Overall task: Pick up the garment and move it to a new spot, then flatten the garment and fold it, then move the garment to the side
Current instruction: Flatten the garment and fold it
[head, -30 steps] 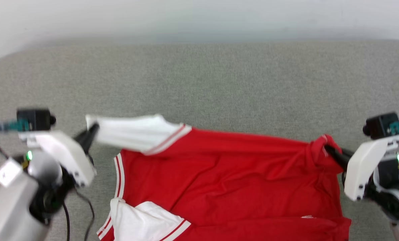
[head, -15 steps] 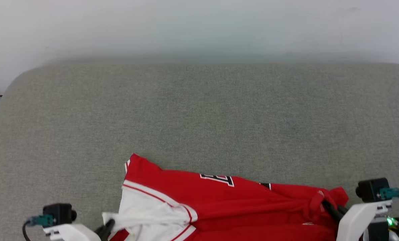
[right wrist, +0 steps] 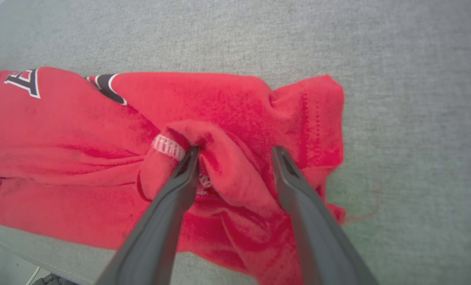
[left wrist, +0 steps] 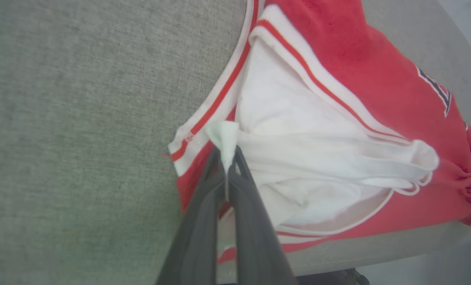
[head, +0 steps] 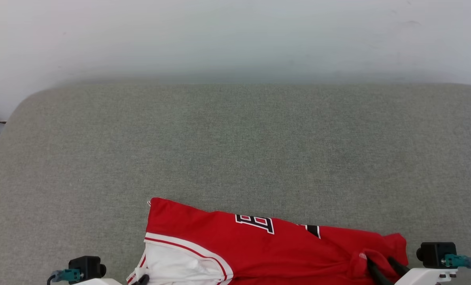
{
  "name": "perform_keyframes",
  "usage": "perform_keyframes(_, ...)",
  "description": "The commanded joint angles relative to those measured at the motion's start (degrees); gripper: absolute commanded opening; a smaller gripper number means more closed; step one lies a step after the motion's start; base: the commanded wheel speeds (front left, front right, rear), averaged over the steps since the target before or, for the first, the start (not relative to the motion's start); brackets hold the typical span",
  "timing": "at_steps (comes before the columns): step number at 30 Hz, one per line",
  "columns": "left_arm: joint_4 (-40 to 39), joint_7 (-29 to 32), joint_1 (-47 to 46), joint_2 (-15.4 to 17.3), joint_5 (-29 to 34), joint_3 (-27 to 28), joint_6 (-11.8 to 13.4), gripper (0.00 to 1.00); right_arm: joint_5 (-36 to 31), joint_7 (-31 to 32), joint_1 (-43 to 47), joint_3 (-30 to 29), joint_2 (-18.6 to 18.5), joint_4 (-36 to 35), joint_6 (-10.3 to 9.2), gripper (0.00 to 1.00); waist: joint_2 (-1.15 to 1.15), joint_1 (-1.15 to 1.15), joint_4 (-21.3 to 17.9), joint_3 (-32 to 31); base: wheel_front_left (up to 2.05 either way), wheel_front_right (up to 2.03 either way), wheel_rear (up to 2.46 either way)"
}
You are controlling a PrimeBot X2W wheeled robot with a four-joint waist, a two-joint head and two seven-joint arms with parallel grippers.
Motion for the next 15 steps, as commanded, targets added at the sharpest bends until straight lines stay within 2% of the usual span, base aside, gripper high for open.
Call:
perform_keyframes(1,0.37,-1.09,-1.05,-0.39,0.83,0.14,-0.30,1.00,0.05,-1.32,0.79,-0.46,0.50,-0.69,-0.07,1.00,0.00,0.00,-0.09,-0.52,0.00,0.00,0.00)
perform_keyframes(7,-0.90,-3.74,-2.27,-0.23,2.69,0.48,-0.04,1.00,-0.13,-2.96,2.08,-1.98,0.45,-4.44,-0.07,1.00,0.00,0.00,-0.21,-1.46,0.00,0.00,0.00)
perform_keyframes(12,-4.60,-8.80,-3.42,1.57,8.22,1.12,2.54,1.00,-0.08,1.17,5.07,-6.49,-0.58,-11.46,-0.07,1.00,0.00,0.00,-0.50,-2.02,0.00,0.00,0.00)
perform_keyframes(15,-6.53,-11.32,-3.84,0.99,9.38,1.95,3.88,1.00,-0.12,3.75,5.82,-9.10,-0.89,-14.07,-0.06,1.00,0.00,0.00,-0.64,-1.95,0.00,0.00,0.00)
